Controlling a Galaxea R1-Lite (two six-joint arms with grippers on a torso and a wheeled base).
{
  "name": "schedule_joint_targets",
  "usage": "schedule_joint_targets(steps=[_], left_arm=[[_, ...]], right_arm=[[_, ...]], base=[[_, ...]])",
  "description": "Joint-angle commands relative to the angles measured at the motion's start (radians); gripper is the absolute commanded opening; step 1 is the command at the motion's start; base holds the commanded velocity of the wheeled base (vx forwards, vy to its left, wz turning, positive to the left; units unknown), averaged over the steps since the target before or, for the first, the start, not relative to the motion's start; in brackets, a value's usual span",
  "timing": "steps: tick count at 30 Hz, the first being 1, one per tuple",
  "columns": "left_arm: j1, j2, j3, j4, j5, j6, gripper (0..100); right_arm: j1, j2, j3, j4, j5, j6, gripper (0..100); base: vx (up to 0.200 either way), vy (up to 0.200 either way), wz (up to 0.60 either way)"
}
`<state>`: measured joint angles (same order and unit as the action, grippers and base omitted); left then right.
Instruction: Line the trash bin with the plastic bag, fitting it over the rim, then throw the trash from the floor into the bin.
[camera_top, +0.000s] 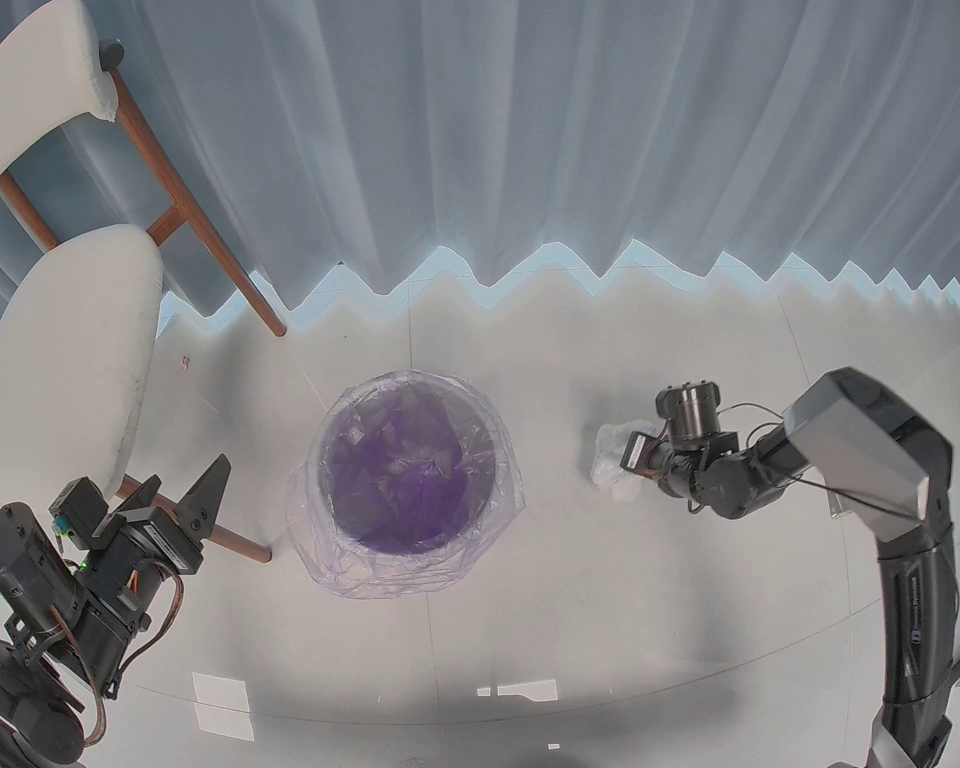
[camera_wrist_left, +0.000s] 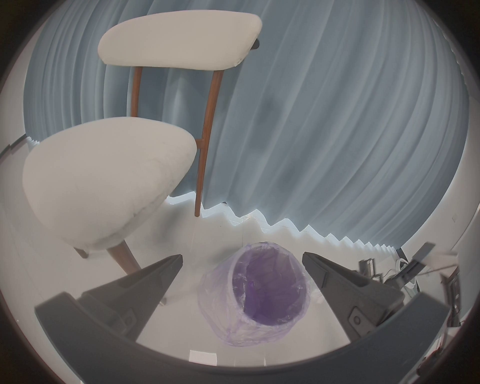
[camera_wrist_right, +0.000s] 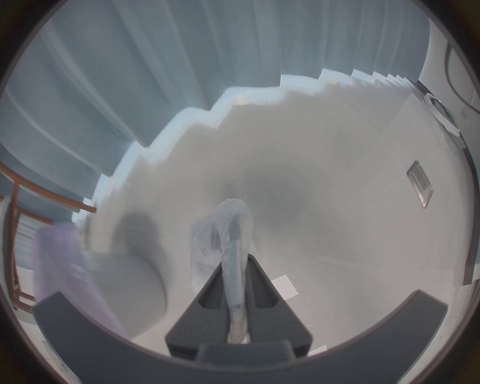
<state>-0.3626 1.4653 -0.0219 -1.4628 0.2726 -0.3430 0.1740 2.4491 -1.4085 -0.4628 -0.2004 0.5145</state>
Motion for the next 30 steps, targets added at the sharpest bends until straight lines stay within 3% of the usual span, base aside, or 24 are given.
schedule_joint_targets(steps=[1, 5, 7, 9, 14, 19, 30], left_arm=[[0.053, -0.102, 0.022, 0.015, 0.000, 0.091, 100], [0.105, -0.105, 0.022, 0.005, -0.047, 0.124, 100], [0.109, -0.109, 0.022, 0.005, -0.059, 0.130, 100], [0.134, -0.132, 0.020, 0.010, -0.073, 0.164, 100], [0.180, -0.175, 0.005, 0.013, -0.098, 0.203, 100], [0.237, -0.250, 0.011, 0.047, -0.101, 0.216, 100], [0.290, -0.416, 0.002, 0.233, -0.098, 0.268, 100]], right_arm=[[0.079, -0.545, 0.382, -0.005, 0.041, 0.064, 0], [0.228, -0.688, 0.576, -0.071, 0.065, 0.044, 0], [0.254, -0.699, 0.596, -0.109, 0.065, 0.033, 0], [0.335, -0.702, 0.635, -0.257, 0.064, -0.005, 0], [0.441, -0.654, 0.655, -0.316, 0.067, -0.060, 0], [0.496, -0.532, 0.582, -0.401, 0.065, -0.108, 0], [0.498, -0.233, 0.385, -0.557, 0.050, -0.220, 0]], base=[[0.000, 0.000, 0.00], [0.000, 0.000, 0.00], [0.000, 0.000, 0.00], [0.000, 0.000, 0.00], [0.000, 0.000, 0.00], [0.000, 0.000, 0.00], [0.000, 0.000, 0.00]])
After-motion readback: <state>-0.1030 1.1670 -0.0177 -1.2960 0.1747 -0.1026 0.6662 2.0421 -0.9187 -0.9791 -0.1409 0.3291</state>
